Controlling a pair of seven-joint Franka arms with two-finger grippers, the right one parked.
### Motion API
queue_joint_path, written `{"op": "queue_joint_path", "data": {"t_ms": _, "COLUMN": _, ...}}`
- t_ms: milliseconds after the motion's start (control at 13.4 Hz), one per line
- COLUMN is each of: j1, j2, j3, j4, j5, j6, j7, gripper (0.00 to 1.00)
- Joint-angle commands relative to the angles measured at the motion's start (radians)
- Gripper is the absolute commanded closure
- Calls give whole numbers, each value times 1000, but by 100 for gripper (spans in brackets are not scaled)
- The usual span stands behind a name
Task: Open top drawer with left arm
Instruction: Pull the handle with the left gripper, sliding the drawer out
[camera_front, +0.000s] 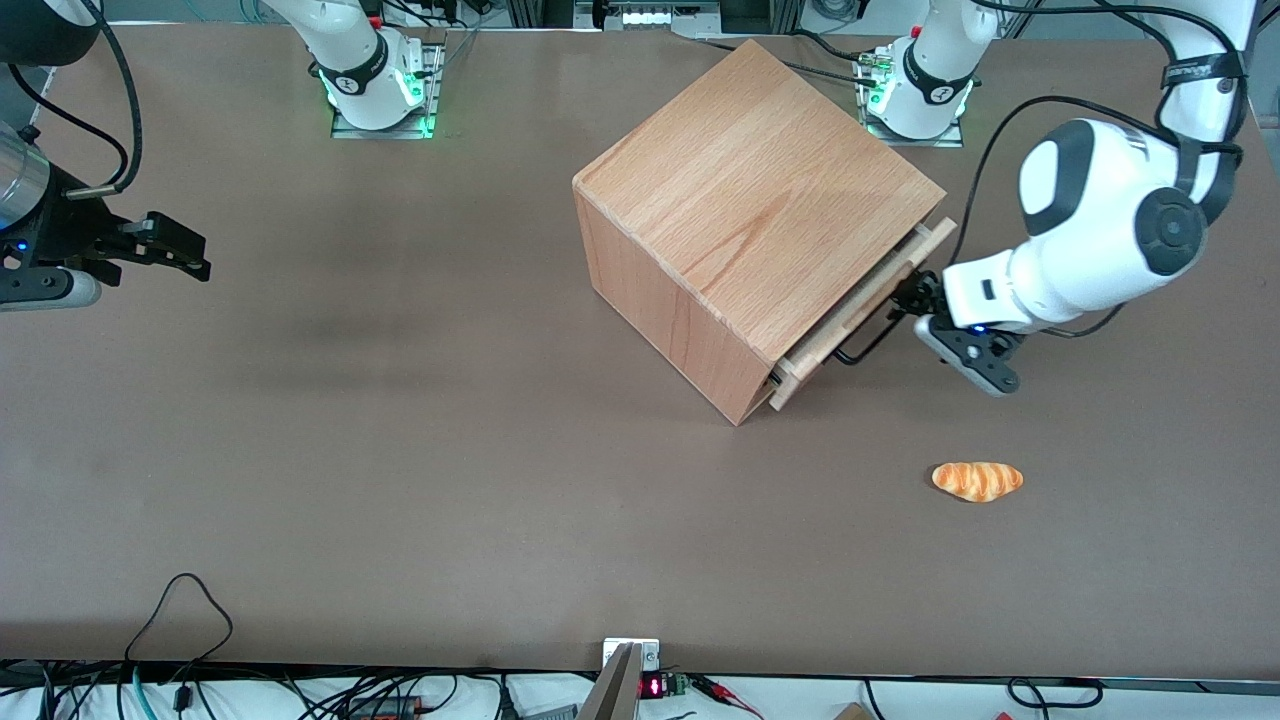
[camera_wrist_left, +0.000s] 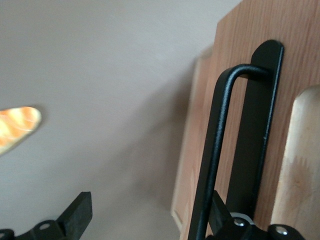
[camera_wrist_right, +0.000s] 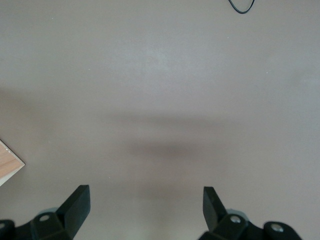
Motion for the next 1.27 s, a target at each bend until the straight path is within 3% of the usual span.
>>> {"op": "queue_joint_path", "data": {"t_ms": 0, "j1": 2, "j2": 5, "j3": 43, "j4": 2, "j5": 0, "j6": 51, "j7": 28, "gripper": 1}}
{"op": "queue_joint_path", "data": {"t_ms": 894, "j1": 11, "j2": 42, "j3": 166, "j4": 76, "j5": -7, "j6": 200, "j7": 25, "gripper": 1}}
{"op": "queue_joint_path", "data": {"t_ms": 1191, "j1": 11, "j2": 19, "j3": 166, "j4": 125, "j5": -31, "j6": 174, "j7": -92, "gripper": 1}}
